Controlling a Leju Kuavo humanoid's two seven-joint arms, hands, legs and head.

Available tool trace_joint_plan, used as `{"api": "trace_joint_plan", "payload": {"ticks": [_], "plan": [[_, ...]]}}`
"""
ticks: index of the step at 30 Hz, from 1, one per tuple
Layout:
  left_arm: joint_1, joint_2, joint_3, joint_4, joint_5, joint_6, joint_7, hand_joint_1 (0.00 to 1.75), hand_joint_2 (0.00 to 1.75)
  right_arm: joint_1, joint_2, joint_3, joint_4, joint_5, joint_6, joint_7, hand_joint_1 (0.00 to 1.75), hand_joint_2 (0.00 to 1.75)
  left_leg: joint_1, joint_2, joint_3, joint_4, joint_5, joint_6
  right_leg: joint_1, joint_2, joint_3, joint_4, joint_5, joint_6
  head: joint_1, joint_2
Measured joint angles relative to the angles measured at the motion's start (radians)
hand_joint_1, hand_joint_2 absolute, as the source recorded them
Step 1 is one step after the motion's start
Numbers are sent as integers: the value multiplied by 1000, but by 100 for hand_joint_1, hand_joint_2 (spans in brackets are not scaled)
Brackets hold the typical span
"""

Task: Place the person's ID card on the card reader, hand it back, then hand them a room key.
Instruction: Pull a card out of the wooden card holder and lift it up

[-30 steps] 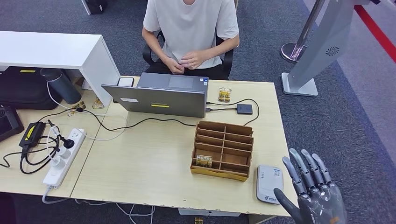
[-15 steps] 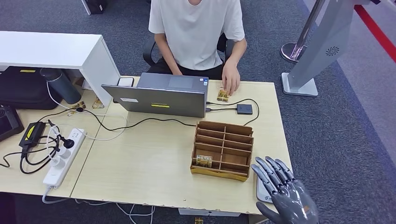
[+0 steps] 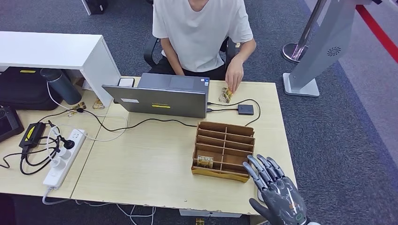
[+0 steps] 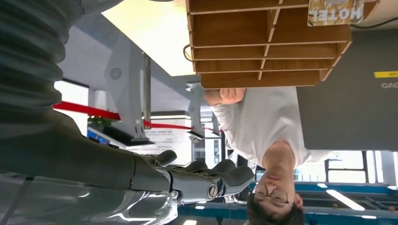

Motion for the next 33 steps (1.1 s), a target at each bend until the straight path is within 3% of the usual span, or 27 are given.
{"api": "trace_joint_plan", "payload": {"ticks": [7, 16, 33], "plan": [[-1, 0, 0, 0, -7, 0, 5, 0, 175, -50, 67, 2, 80, 86, -18, 55, 0, 175, 0, 0, 0, 0, 0, 0, 0, 0, 0, 0, 0, 0, 0, 0], [-2, 0, 0, 0, -12, 1, 5, 0, 175, -93, 138, 16, 149, 93, -19, 62, 0, 175, 0, 0, 0, 0, 0, 0, 0, 0, 0, 0, 0, 0, 0, 0], [-2, 0, 0, 0, -16, 0, 5, 0, 175, -106, 164, 39, 176, 80, -22, 65, 0, 175, 0, 0, 0, 0, 0, 0, 0, 0, 0, 0, 0, 0, 0, 0]]}}
